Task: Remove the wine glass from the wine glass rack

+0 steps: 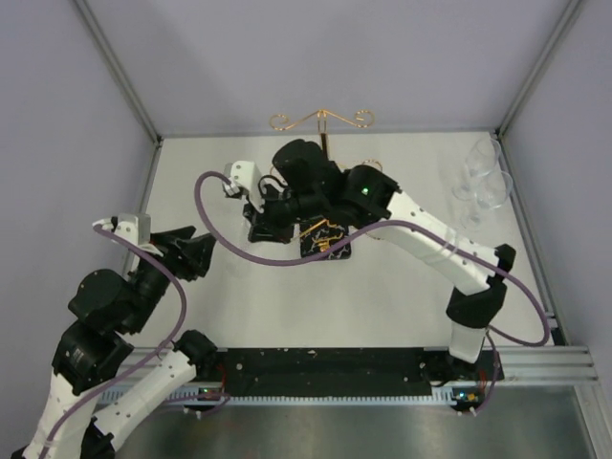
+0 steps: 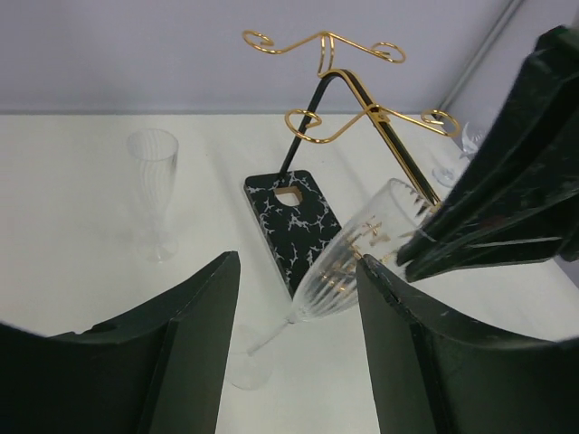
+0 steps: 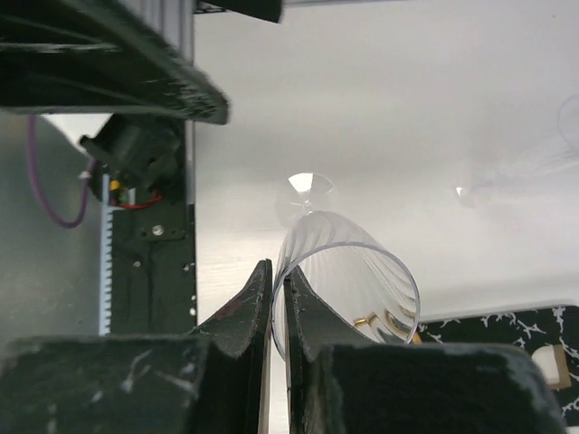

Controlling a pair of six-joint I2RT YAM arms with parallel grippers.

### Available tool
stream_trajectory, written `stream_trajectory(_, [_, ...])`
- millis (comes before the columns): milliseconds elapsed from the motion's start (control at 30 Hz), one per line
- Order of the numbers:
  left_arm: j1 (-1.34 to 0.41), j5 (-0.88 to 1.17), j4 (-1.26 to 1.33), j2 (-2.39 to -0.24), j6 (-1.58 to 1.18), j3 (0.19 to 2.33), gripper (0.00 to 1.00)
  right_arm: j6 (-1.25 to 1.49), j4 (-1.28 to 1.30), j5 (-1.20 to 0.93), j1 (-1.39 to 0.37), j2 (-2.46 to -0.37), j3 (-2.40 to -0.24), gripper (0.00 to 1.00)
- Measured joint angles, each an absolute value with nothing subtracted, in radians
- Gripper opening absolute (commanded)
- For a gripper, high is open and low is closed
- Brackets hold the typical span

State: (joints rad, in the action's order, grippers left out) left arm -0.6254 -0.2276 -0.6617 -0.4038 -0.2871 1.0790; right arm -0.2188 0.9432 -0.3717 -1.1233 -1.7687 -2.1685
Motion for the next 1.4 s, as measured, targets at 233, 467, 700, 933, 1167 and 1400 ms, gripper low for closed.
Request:
stream_trajectory(233, [-0.625,-0.302,-0.667,-0.396,-0.29,1.079,0.61,-0.251,0.951,-0.196,-1.119,-1.953,-2.294,0.0])
stream_trajectory(467, [-0.625,-0.332,-0.666,-0.377,-0.29,1.079,0.6,-0.251,0.946,-0.155,-1.091,-2.074,-2.353,0.0])
stream_trajectory(700, [-0.625,-0.332,-0.664,-0.378,-0.29,1.065,0.61,-0.248,0.944,-0.154,-1.063,-2.157,-2.358,0.0])
stream_trajectory(933, [-0.625,-0.331,-0.645,-0.399,-0.288,1.053,0.61,-0.242,0.939,-0.142,-1.05,-2.199,-2.373,0.0])
stream_trajectory(1167, [-0.625,-0.326,-0.63,-0.438,-0.286,1.053,0.61,-0.24,0.934,-0.126,-1.044,-2.215,-2.379,0.0])
stream_trajectory(1400, [-0.625,-0.308,-0.627,-0.466,-0.284,1.053,0.61,-0.232,0.925,-0.121,-1.028,-2.239,-2.397,0.04])
